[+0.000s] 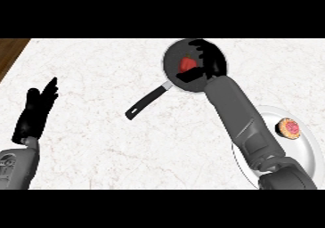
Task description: Pick the bell pepper from the plate and place it in the pan
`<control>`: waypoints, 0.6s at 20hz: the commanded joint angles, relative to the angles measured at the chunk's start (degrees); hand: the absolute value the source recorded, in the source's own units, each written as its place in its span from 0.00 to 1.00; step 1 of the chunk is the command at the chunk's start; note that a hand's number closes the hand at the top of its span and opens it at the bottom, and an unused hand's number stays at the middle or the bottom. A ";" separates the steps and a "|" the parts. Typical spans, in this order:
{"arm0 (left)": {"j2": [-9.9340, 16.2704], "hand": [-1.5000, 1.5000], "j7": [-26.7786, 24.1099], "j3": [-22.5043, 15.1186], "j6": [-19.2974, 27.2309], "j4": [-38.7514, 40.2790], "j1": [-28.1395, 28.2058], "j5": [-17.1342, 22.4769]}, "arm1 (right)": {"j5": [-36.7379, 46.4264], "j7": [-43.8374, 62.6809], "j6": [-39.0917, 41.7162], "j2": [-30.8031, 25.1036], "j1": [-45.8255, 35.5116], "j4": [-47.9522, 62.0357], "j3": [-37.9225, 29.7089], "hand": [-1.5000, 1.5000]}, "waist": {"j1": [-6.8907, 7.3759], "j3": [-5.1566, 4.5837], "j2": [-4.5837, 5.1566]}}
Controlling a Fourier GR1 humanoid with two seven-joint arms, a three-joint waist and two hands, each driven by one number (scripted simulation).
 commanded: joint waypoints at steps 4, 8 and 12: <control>-0.87 0.50 -0.19 -0.83 0.01 0.04 -0.73 -0.29 | -4.56 -7.87 -4.44 0.20 0.63 2.23 -3.64 0.00 | 1.11 0.04 0.25; -0.60 0.50 -1.14 -0.74 0.30 0.37 0.83 -0.84 | -8.24 -12.43 -6.06 0.20 -1.08 0.41 -6.88 0.00 | 0.58 0.02 -0.21; -0.93 0.50 -0.49 -0.54 1.02 0.66 -0.16 -0.99 | -10.66 -16.16 -9.90 0.20 -0.51 -0.16 -9.57 0.00 | -0.41 0.01 -0.27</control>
